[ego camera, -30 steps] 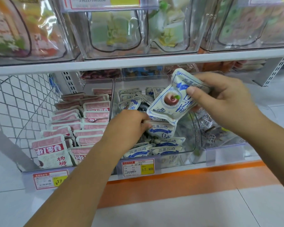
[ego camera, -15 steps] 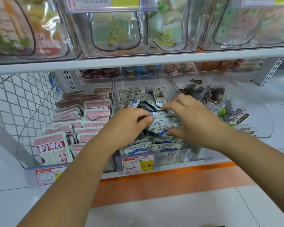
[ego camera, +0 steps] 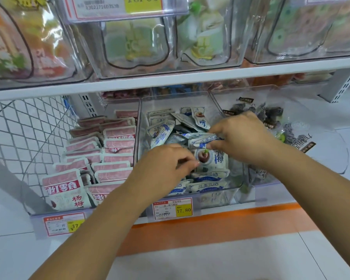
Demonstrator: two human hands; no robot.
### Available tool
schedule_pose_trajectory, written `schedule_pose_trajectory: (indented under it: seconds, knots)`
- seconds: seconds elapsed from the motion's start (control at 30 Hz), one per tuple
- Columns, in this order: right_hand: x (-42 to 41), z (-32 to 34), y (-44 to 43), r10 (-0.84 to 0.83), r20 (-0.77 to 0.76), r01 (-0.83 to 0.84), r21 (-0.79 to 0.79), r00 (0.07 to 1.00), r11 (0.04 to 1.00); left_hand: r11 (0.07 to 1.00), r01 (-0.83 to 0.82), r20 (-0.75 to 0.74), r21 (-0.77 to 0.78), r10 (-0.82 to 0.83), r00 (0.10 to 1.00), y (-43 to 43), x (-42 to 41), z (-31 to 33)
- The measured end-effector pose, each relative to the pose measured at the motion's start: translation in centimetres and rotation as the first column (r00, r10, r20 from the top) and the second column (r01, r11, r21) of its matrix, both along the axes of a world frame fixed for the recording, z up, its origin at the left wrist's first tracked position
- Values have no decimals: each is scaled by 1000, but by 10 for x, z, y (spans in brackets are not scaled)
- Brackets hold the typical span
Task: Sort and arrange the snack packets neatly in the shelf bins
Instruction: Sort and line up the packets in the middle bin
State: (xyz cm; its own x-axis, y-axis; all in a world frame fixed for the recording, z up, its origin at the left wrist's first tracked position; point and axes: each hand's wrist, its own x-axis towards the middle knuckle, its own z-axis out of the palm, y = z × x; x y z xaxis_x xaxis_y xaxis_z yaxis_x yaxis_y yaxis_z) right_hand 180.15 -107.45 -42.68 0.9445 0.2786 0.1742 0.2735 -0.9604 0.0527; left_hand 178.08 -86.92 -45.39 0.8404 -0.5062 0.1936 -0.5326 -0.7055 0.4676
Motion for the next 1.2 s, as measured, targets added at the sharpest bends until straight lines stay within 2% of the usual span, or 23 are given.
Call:
schedule_pose_trajectory:
  seconds: [0.07,0.23,0.3,0.4,0.47,0.57,0.67,0.83,1.03,1.1,1.2]
  knots:
    - [5,0,-2,-7,1,7,17,1000,1000,995,69,-99,77,-61,993,-7,7,4]
    - [13,5,-8,18,-5,-17,227,1000,974,914,277,-403,296,-143,904,-18,21,13]
    - [17,5,-11,27,31,-34,260,999,965,915,299,-510,270,-128,850,-18,26,11]
    - [20,4,-14,26,32,-34,266,999,963,944,235,-604,231,-50,795,-17,38,4]
    - [21,2,-14,39,1,-38,279,999,960,937,168,-538,306,25,843,-23,47,-3]
    - [22,1,-14,60,-8,-55,305,998,951,874,142,-374,465,49,926,-39,54,-12]
    - [27,-3,-17,37,24,-43,295,999,955,821,182,-375,541,42,926,-44,57,-20]
    - [26,-1,-21,61,76,-81,304,995,949,882,154,-351,446,14,936,-35,58,-32]
    - [-7,18,-27,187,-44,-160,350,981,923,884,4,-334,467,172,927,-35,67,-51]
    - [-21,20,-27,214,-57,-189,292,975,938,909,-37,-314,415,181,932,-38,68,-53]
    - [-36,24,-25,214,-157,-194,129,964,972,954,-90,-293,286,176,940,-40,70,-48]
